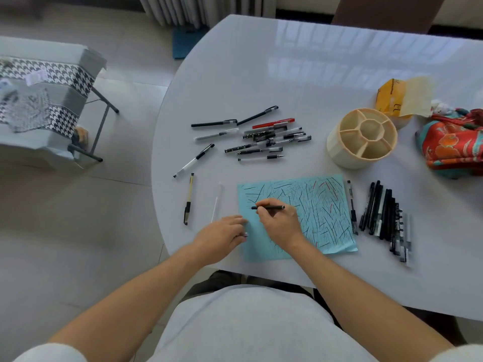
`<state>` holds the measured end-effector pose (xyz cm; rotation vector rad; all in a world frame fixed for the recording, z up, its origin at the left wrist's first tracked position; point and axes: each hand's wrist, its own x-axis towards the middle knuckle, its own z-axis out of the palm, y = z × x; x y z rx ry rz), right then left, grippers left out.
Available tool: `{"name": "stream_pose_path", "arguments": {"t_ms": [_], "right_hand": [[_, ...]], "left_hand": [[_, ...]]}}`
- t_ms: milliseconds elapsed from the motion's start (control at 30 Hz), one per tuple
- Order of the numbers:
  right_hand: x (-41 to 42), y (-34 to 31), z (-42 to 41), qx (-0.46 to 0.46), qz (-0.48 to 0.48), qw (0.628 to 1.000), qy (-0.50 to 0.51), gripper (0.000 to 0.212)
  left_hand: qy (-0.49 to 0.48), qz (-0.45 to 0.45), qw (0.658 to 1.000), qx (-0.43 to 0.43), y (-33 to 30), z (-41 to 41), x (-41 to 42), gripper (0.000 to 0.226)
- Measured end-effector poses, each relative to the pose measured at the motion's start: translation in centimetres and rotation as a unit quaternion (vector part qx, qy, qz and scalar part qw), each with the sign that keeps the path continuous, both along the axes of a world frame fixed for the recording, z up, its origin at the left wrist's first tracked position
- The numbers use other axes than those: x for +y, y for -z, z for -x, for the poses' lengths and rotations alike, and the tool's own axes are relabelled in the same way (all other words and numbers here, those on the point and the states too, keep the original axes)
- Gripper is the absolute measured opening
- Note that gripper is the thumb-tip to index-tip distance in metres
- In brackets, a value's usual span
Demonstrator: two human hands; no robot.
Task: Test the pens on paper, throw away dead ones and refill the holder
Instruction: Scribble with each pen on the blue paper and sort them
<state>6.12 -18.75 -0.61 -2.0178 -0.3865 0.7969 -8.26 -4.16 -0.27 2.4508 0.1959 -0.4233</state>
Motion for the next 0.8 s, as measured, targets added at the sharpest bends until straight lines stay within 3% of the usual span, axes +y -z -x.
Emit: {"name": "stream_pose_path", "arguments": {"t_ms": [133,300,467,800], "right_hand": [[-0.1,0.1,0.1,-0.070,0.013,0.996,-0.059,0.011],[-1.3,0.0,-1.2,-0.117,0.048,0.992,-0.019,0.009],[-2.7,-1.2,-1.6,0.072,-0.071,0.990,0.095,0.010],[-3.2,-2.7,-0.9,0.204,-0.156,0.964,0.068,0.007]], "left_hand": [[-0.015,-0.006,1.000,-0.010,0.4,0.1,-0.1,0.027],[-0.041,-0.005,0.999,0.002,0.6,-0.1,-0.2,0.026],[-0.096,0.017,0.995,0.005,0.3,-0.4,-0.6,0.024],[-0.157,0.039,0.986,0.027,-1.3,-1.6,-2.1,0.020]]}}
